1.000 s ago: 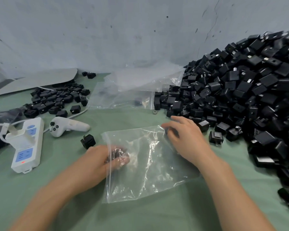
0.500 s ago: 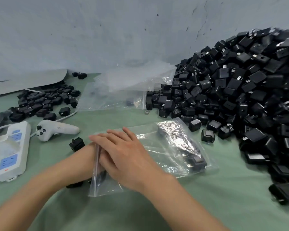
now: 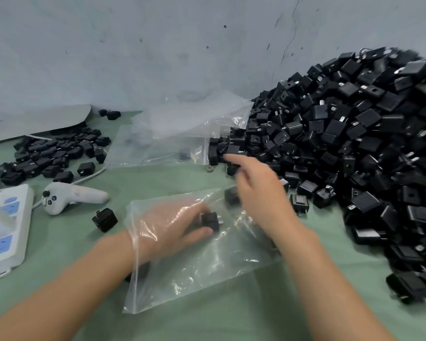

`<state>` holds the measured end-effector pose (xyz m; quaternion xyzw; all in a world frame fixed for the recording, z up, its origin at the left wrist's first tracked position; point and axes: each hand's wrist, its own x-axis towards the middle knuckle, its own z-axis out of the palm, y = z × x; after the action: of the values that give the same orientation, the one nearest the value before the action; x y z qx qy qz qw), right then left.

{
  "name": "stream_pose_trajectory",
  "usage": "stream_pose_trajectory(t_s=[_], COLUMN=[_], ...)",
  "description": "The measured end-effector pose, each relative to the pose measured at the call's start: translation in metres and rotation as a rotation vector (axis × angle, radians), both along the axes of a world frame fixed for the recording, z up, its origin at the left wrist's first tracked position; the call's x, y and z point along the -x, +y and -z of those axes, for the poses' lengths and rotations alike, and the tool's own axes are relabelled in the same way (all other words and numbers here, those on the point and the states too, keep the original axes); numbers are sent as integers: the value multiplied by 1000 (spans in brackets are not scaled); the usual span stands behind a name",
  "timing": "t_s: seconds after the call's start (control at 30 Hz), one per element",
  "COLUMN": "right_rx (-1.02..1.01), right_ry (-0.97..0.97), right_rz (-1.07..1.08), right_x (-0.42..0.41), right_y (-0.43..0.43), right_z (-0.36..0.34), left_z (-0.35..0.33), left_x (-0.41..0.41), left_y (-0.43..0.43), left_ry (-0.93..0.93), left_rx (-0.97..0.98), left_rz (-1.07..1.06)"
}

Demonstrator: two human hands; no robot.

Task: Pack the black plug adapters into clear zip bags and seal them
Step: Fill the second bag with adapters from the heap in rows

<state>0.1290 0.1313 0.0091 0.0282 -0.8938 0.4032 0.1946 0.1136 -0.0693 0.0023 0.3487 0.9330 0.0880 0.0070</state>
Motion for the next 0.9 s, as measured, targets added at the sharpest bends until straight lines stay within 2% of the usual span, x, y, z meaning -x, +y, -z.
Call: stream_pose_trajectory(t_s=[0.03,0.13,0.2,0.3,0.43,0.6,0.77,0.9], right_rx=[40,53,-39,-236,-295,-278,-252,-228], right_ry=[-78,-175,-157,-128,-197,-164,-153,-150], right_rz=[63,153,123,158,188,157,139,126], right_x=[1,2,3,9,10,11,12,13], right_y=[17,42,43,44,42,43,46,47], right_z=[8,29,35,37,43,45,49,49], left_z=[0,-1,1,5,11,24,31,26], left_x=[1,1,1,5,14,27,26,20], left_y=[5,23,28,30,36,42,49,46], left_ry=[1,-263,-350,-406,-305,-186,-298,-192], left_rx=[-40,-242,-341,-375,-351,-299,-406,-385], left_rz=[5,-57,-45,-24,-11,-73,-117,-79])
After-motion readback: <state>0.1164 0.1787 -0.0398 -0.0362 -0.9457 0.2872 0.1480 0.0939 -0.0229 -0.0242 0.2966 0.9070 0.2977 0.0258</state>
